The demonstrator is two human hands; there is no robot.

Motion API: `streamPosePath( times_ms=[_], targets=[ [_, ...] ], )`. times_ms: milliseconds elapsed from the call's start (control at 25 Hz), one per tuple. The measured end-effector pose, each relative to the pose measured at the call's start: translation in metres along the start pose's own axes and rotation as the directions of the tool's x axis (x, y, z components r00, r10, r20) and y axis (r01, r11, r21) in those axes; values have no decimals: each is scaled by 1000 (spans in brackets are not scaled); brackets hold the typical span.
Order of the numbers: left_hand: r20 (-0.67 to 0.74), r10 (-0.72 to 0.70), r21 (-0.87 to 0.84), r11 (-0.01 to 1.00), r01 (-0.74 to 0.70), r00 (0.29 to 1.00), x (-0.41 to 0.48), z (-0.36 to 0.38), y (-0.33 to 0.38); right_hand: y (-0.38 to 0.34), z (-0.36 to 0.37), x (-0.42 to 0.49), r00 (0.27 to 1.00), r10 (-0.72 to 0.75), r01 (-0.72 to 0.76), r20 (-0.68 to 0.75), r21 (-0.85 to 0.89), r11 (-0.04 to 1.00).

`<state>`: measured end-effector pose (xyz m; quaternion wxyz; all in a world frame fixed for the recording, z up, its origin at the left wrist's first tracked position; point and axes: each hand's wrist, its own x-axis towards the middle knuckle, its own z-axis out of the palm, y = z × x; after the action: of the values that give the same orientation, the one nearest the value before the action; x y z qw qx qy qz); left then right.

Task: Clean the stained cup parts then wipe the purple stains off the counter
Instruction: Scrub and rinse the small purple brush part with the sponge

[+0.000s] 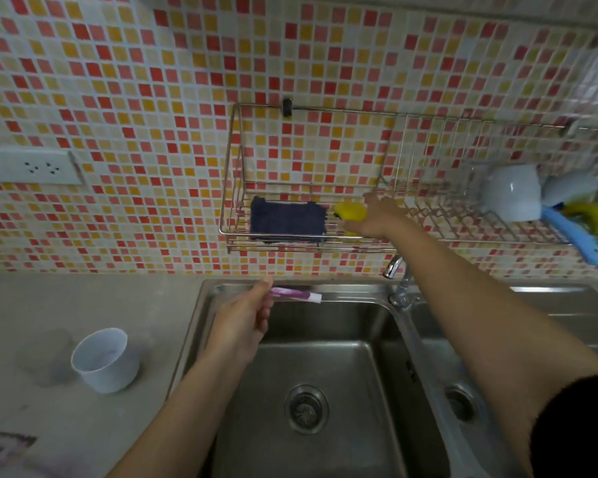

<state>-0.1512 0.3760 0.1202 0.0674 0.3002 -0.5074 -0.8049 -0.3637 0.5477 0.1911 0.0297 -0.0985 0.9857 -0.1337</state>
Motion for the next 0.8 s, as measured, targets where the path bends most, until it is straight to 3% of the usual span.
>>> streamPosePath(
  times_ms=[200, 320, 440, 520, 640, 800],
  targets=[
    [-50, -108, -51, 993, 105, 993, -4, 17, -16, -8, 3, -3, 991, -114, 117, -70, 31, 993],
    [-20, -184, -175, 968, 177, 983, -6, 19, -21, -8, -14, -38, 931, -178, 258, -318, 230, 938],
    [19, -252, -246, 937, 249, 968, -4, 18, -28, 6, -7, -110, 806, -233, 486, -544, 384, 785],
    [41, -291, -247, 924, 292, 956, -4, 22, -39, 24, 26, -160, 826, -296, 518, -480, 440, 733],
    [31, -321, -185, 929, 321, 947, -9, 33, -60, 57, 95, -187, 879, -370, 466, -301, 379, 799],
    [73, -360, -121, 922, 367, 930, -18, 50, -80, 80, 132, -178, 838, -414, 519, -355, 289, 804]
  ],
)
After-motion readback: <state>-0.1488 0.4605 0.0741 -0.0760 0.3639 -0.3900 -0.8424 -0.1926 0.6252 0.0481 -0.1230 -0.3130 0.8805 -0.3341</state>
